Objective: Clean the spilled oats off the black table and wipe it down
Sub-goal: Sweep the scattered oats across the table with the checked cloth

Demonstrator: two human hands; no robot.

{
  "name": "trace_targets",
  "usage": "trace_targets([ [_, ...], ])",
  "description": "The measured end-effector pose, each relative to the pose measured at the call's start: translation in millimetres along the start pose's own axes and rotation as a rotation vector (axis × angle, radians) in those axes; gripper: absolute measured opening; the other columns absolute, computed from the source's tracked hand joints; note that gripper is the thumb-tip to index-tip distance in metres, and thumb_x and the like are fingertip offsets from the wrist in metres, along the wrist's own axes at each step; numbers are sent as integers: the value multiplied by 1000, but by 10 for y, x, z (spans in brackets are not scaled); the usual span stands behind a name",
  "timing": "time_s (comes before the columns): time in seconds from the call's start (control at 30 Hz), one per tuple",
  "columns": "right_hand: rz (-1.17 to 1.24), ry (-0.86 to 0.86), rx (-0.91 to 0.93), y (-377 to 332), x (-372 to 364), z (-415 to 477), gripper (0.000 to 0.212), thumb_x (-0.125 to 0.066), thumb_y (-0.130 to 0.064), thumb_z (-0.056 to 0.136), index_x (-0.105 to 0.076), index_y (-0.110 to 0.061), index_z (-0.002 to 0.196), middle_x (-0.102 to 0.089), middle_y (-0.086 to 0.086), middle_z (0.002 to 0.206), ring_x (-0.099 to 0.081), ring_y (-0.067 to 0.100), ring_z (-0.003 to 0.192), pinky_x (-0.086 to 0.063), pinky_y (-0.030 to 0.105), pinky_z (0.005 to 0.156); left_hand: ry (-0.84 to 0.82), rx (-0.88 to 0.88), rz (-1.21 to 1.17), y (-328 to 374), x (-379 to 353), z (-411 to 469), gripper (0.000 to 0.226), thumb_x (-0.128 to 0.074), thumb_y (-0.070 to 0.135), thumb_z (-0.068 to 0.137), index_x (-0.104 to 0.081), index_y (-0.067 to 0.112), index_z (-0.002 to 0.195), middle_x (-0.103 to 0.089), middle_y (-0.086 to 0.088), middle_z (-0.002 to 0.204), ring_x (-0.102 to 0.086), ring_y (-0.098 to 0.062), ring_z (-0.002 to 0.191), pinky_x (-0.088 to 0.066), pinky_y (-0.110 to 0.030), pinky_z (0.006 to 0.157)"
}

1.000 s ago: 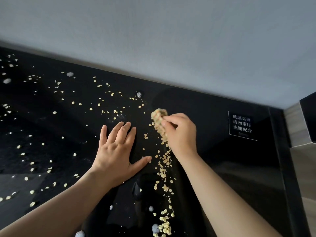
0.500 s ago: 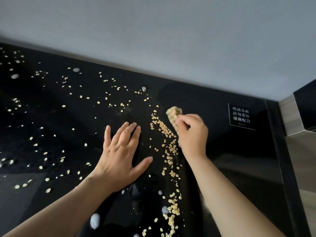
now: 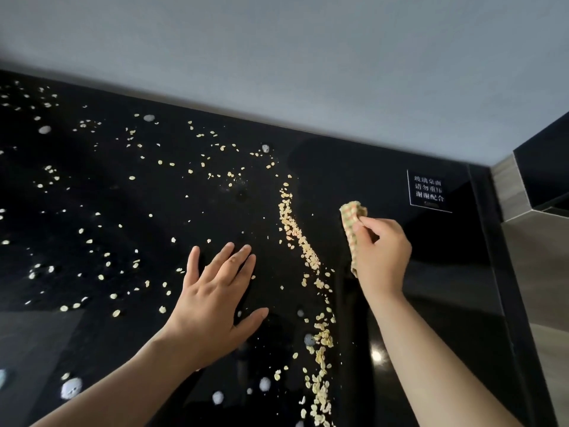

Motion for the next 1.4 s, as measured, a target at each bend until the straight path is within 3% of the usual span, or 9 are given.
trace_targets([
  [0.1,-8,-7,33,-141,-172,-186,16,-65,-6,86,-73,-6,100,-62,0,96,-59,15,86,-35,4,70,-3,2,7,-8,-20,-19,83,-34,71,83,-38,16,145,-29,6,154,-14,-16,146,6,-50,115],
  [0.27,45,-210,179,-502,-445,-460,17,-67,-9,86,-73,-8,102,-65,-2,98,-58,4,85,-40,2,71,-18,22,-3,2,-17,-16,89,-31,76,81,-30,18,149,-19,10,157,-3,-12,147,8,-49,116],
  [0.5,25,-18,84,-418,-124,64,18,-65,-9,88,-72,-7,104,-64,4,101,-58,9,87,-36,0,70,-24,15,-8,6,-15,-18,95,-27,79,78,-21,20,151,-10,11,159,7,-10,146,13,-48,116],
  [0.7,-51,-127,100,-450,-452,13,19,-63,-10,89,-72,-10,106,-63,4,105,-60,14,93,-42,14,75,-7,7,-21,-11,-38,-9,93,-32,78,78,-30,18,149,-19,9,157,-3,-12,147,5,-50,117],
  [0.83,19,-348,210,-598,-589,-217,20,-66,-12,88,-73,-12,106,-65,-4,101,-59,3,89,-42,3,71,0,-11,-8,-24,-34,-6,91,-36,77,78,-35,17,146,-25,8,155,-10,-14,146,3,-51,115],
  [0.97,83,-148,139,-427,-168,-100,14,-69,-11,83,-76,-12,95,-67,-2,91,-62,6,83,-40,3,72,4,-5,-19,-31,-41,-7,92,-35,78,78,-33,18,147,-23,8,156,-7,-13,146,0,-54,117],
  [1.07,42,-103,52,-139,167,-130,15,-69,-11,84,-75,-12,99,-68,-1,95,-63,8,87,-48,16,78,-2,-10,-12,-28,-53,-9,92,-36,77,78,-34,17,147,-24,7,155,-9,-15,146,-3,-56,116],
  [1.2,-36,-57,-23,173,397,-463,20,-67,-11,87,-71,-10,107,-66,0,102,-59,1,85,-43,7,70,-7,-15,-11,-26,-51,-11,93,-37,77,77,-35,16,146,-25,6,155,-10,-16,146,-4,-56,116],
  [1.4,-14,14,-10,57,191,-824,20,-67,-8,86,-72,-8,105,-63,-4,100,-58,6,86,-41,2,73,-26,-10,-14,-20,-38,-1,97,-33,80,75,-30,17,148,-20,7,157,-4,-14,147,2,-54,116],
])
Point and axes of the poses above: each hand's wrist, its own z-axis towards the middle knuckle, its own x-axis out of the back of the hand, y = z × x, the point moved 6 cm from there along z, towards the middle knuckle
